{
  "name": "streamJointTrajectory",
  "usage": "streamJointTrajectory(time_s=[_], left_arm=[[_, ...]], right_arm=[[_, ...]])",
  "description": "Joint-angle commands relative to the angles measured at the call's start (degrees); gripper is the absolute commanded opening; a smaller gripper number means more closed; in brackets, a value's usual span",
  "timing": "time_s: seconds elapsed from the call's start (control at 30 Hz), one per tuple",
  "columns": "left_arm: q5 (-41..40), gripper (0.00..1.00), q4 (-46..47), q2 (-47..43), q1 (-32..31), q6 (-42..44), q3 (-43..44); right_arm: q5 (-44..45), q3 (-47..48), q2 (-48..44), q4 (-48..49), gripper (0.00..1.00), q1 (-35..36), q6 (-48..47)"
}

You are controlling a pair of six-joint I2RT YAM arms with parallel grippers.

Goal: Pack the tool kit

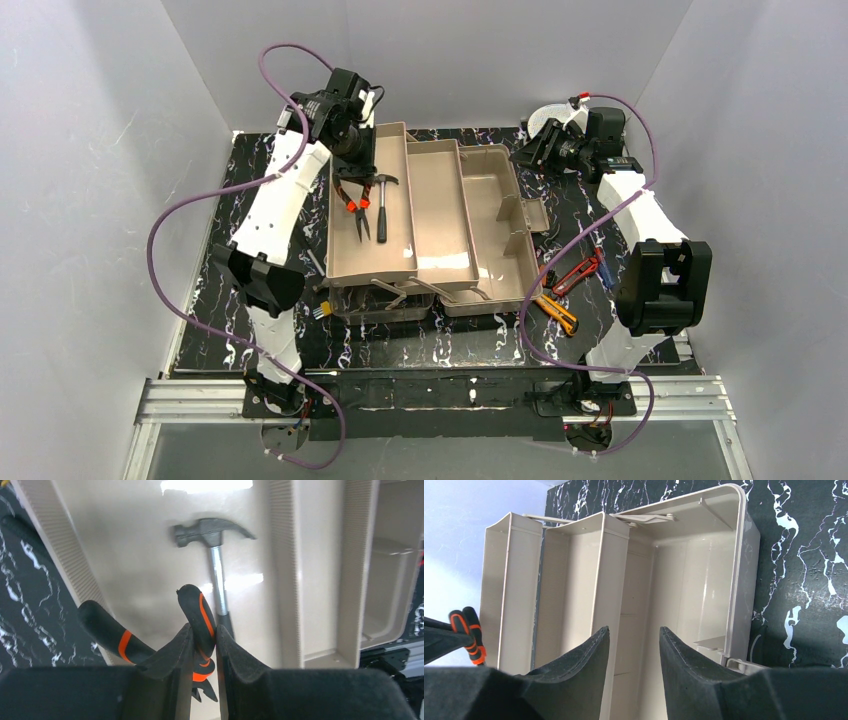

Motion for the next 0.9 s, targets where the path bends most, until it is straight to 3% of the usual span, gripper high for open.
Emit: streamJointTrajectory(time_s=[0.0,0.13,0.23,0.33,0.43,0.57,0.7,0.87], left_arm=[[3.35,0.00,6.35,-8.08,-1.59,-0.16,1.33],[6.99,0.00,11.12,-10.56,-2.64,-0.99,0.87],[10.26,0.00,17.72,-14.65,-3.58,-2.39,-3.63],[14.54,0.00,26.34,-18.26,-4.21,-4.88,-8.49],[16.93,0.00,32.75,-20.66,-5.35,-7.42,-11.45],[16.94,0.00,36.23,-21.19,-7.10,-8.50,-12.44],[16.14,0.00,36.47,-21.24,-7.83,-8.26,-13.18],[15.83,0.00,38.25,-23.79,-8.45,-8.24,-16.44]], right_arm=[[-0.37,1.61,-0.28,0.67,0.49,-0.30,-0.62],[-1.45,1.68,-0.55,0.83,0.49,-0.29,-0.76],[-7.77,1.49,-1.66,3.50,0.51,-0.23,-0.81],[-15.57,-1.04,-4.89,11.67,0.60,1.41,-0.79],[-18.30,-1.41,-9.16,12.66,0.71,5.36,-5.76],[-18.15,1.96,-13.88,4.00,0.77,12.73,-14.83],[-14.27,3.04,-18.33,2.03,0.81,18.95,-17.83],[-3.02,4.34,-20.89,-0.91,0.83,25.74,-20.09]])
